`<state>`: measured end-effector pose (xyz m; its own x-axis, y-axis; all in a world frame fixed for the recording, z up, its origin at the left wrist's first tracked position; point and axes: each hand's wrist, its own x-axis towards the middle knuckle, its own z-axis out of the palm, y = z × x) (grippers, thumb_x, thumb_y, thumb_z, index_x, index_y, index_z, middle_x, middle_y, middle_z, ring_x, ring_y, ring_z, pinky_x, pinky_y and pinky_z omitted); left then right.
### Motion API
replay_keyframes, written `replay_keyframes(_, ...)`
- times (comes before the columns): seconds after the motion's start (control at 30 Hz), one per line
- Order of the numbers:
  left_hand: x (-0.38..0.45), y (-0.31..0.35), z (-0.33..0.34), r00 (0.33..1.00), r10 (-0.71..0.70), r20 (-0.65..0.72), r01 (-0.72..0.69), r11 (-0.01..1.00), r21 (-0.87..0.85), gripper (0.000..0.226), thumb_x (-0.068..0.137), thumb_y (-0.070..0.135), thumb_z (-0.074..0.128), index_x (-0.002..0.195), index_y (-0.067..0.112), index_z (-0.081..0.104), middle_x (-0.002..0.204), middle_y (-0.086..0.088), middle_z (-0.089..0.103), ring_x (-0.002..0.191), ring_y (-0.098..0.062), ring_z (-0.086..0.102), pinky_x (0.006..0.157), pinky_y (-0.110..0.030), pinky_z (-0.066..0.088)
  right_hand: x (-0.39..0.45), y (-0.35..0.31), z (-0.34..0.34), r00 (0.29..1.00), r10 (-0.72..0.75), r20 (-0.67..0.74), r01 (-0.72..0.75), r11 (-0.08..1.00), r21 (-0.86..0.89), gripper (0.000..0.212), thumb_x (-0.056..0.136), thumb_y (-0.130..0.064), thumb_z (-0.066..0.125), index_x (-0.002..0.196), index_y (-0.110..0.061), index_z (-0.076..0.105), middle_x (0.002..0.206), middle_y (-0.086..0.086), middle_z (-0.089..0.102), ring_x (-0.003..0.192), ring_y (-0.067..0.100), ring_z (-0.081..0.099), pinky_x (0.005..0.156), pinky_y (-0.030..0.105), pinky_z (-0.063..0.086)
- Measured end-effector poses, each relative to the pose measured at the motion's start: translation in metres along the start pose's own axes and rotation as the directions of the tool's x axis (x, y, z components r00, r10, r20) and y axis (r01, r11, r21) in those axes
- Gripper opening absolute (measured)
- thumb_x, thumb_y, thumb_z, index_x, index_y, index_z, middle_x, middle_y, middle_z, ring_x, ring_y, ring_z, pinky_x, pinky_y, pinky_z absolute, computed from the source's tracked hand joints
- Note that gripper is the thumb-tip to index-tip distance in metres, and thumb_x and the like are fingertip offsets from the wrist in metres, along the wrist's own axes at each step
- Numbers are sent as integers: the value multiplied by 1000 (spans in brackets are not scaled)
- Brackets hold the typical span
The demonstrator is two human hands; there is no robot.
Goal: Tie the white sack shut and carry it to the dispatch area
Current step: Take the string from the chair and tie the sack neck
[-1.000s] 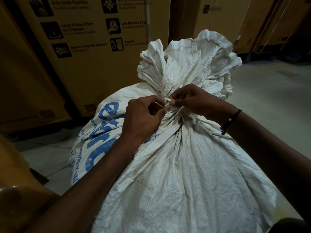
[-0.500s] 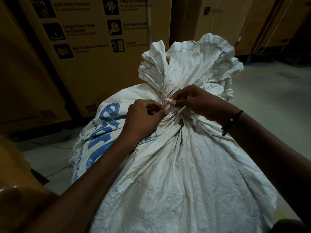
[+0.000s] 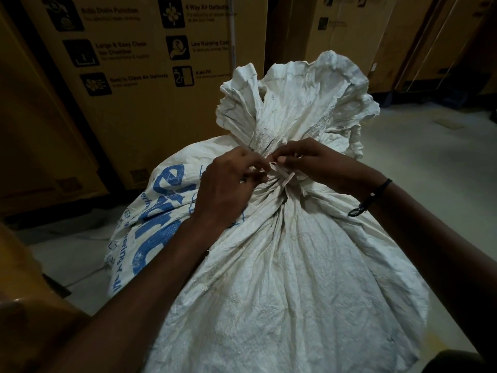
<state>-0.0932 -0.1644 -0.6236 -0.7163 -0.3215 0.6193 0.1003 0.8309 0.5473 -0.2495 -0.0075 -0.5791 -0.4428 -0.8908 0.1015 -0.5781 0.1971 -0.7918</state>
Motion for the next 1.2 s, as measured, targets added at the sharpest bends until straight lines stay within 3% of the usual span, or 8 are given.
replay_keyframes(0.1,0,1,3,1000,13,6,-13,999,44,12,88,25,83,100,25,80,98,6,72,87,-15,69,71,-42,58,-5,3,-9,998,-62,17,63,992,-105,29,103,-17,62,128,-19,78,122,8,75,117,29,70,104,49,55)
replay_keyframes(0.2,-2,5,2,1000,-20,24,20,1000,0,12,86,16,83,95,23,81,95,9,72,86,-8,69,76,-36,58,-12,8,-19,994,-95,61,102,986,-130,44,96,-10,71,138,-26,73,130,5,73,125,27,67,109,57,55)
replay_keyframes(0.4,-10,15,1,990,-116,82,125,986,-112,23,79,14,88,83,34,77,91,14,69,85,7,63,77,-4,41,-22,16,-17,968,-247,41,250,945,-210,62,81,-35,90,138,-19,71,126,-2,74,121,13,69,103,43,58)
replay_keyframes(0.57,-9,21,-1,981,-140,132,158,978,-138,24,78,17,90,83,36,77,98,6,72,91,-1,65,78,-4,42,-24,22,-16,947,-317,-58,305,940,-154,39,79,-21,95,114,-11,81,105,5,81,104,23,75,85,39,61)
replay_keyframes(0.73,-12,27,2,983,-131,126,142,986,-83,15,81,17,88,94,25,85,107,6,65,98,-3,64,88,-12,49,-31,27,-14,909,-398,-126,362,902,-237,22,83,-18,94,101,-11,84,98,4,81,91,25,76,77,52,58)
replay_keyframes(0.9,-11,37,9,992,-112,50,112,994,13,14,84,14,86,96,20,84,101,1,66,89,-8,65,74,-6,46,-32,27,-12,858,-475,-197,374,839,-396,22,82,-37,94,96,-23,86,91,-12,81,88,14,66,80,26,47)
replay_keyframes(1.03,-8,38,9,984,-180,17,179,983,23,7,83,12,85,86,17,82,89,4,70,76,-1,66,68,-2,43,-35,29,-8,890,-397,-223,318,892,-321,25,81,-32,94,98,-16,87,84,-16,78,71,6,73,65,9,45)
replay_keyframes(1.2,-3,44,12,949,-316,-6,313,941,-132,12,75,15,93,80,17,82,69,16,72,69,10,69,62,-6,52,-37,35,-2,916,-315,-248,289,947,-137,20,85,-16,91,102,-7,84,91,5,83,81,15,83,74,29,67)
